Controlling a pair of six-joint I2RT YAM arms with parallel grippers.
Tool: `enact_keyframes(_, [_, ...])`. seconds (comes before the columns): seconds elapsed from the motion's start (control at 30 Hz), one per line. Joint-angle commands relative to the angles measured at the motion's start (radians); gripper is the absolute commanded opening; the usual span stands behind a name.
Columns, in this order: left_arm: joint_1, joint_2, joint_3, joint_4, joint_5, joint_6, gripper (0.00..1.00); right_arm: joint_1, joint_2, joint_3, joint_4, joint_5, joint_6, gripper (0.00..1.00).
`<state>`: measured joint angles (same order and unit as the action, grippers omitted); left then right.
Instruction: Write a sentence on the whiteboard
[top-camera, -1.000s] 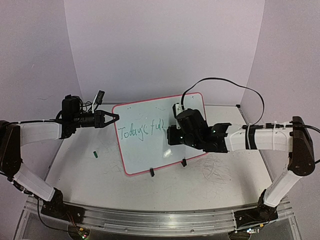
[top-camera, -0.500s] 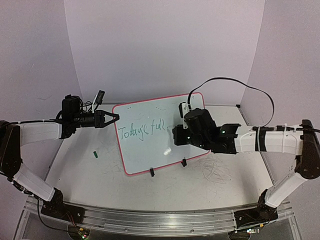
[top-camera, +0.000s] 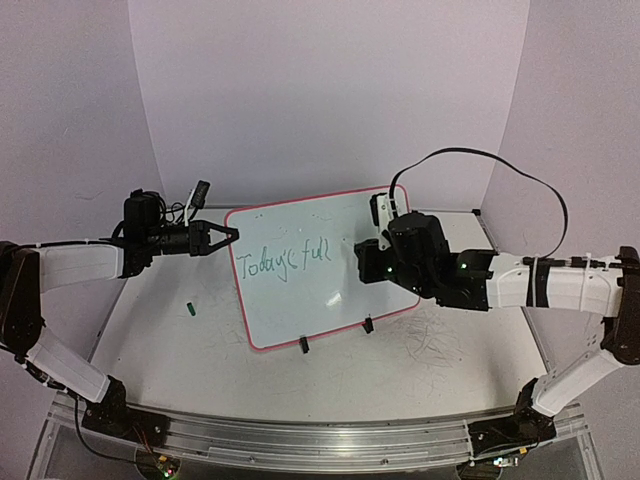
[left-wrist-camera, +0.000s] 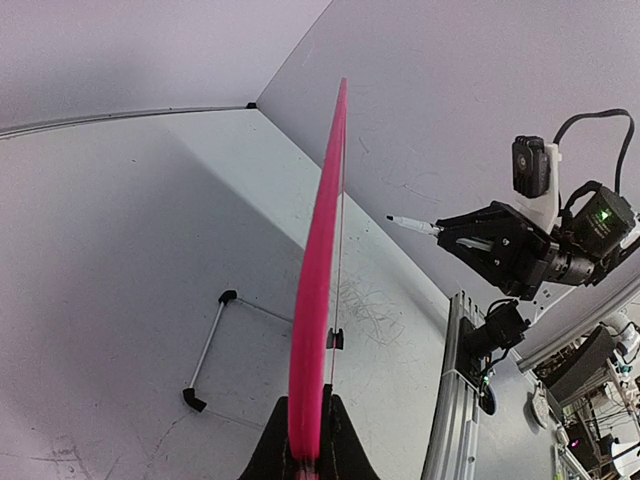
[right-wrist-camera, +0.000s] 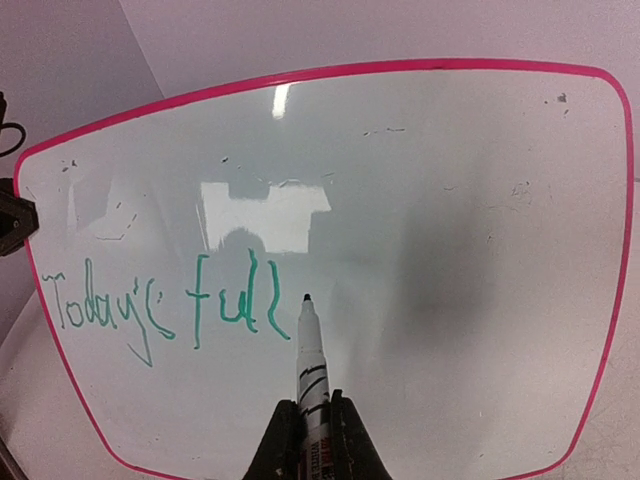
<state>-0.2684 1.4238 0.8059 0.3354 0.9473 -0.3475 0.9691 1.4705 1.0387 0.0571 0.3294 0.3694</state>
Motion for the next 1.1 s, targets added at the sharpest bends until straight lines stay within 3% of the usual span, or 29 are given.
enact_keyframes(0.0, [-0.022,-0.008,0.032,-0.057,-0.062,0.071,0.00,-0.003,-0.051,-0.015,0.074,0.033,-0.051,0.00])
enact_keyframes(0.37, [-0.023,-0.005,0.037,-0.067,-0.068,0.080,0.00,-0.018,0.006,0.006,-0.008,0.068,-0.022,0.00])
enact_keyframes(0.6, [-0.025,-0.005,0.039,-0.074,-0.071,0.084,0.00,-0.044,0.032,0.003,0.018,-0.023,-0.019,0.00])
enact_keyframes(1.07, [-0.030,-0.006,0.043,-0.087,-0.075,0.096,0.00,-0.047,0.081,0.023,0.077,-0.051,-0.028,0.00])
